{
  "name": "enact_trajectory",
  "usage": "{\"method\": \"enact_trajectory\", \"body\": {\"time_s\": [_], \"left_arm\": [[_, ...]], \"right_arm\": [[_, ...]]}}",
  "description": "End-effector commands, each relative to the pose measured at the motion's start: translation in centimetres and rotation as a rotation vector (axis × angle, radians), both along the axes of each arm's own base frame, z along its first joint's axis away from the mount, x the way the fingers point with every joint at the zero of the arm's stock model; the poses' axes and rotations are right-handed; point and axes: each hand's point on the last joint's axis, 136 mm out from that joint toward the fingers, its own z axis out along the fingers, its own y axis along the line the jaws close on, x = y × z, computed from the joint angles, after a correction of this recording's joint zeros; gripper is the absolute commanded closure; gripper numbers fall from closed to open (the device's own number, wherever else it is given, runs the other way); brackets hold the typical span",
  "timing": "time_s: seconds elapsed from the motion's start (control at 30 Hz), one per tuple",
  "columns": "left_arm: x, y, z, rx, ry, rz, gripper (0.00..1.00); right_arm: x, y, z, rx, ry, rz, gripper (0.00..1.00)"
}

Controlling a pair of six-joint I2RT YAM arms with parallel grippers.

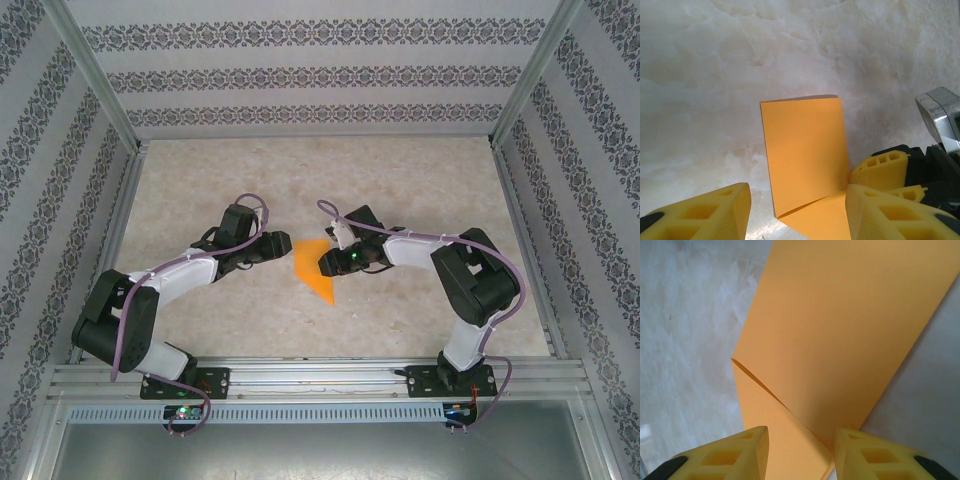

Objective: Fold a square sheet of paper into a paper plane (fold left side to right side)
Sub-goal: Fourth fold the wing at the center of the table.

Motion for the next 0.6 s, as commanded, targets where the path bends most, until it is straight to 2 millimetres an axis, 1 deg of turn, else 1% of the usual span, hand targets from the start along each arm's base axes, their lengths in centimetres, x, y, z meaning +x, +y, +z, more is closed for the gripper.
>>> {"method": "enact_trajectory", "body": {"time_s": [0.0, 0.2, 0.4, 0.5, 0.57], "left_arm": [[0.7, 0.6, 0.4, 0.003, -0.015, 0.026, 0.47], [0.7, 0.6, 0.4, 0.003, -0.017, 0.025, 0.47], [0.7, 0.7, 0.4, 0.001, -0.016, 0.027, 0.47], [0.8, 0.6, 0.3, 0.001, -0.016, 0.026, 0.47], [0.8, 0.6, 0.4, -0.001, -0.017, 0.025, 0.47]], "right_arm": [[-0.8, 0.5, -0.3, 0.006, 0.008, 0.03, 0.61], [-1.4, 0.2, -0.5, -0.008, 0.019, 0.033, 0.62], [-2.0, 0.1, -0.2, -0.006, 0.024, 0.036, 0.68], [-2.0, -0.1, 0.1, -0.01, 0.016, 0.031, 0.67], [-1.9, -0.4, 0.1, -0.024, 0.003, 0.018, 0.62]]}}
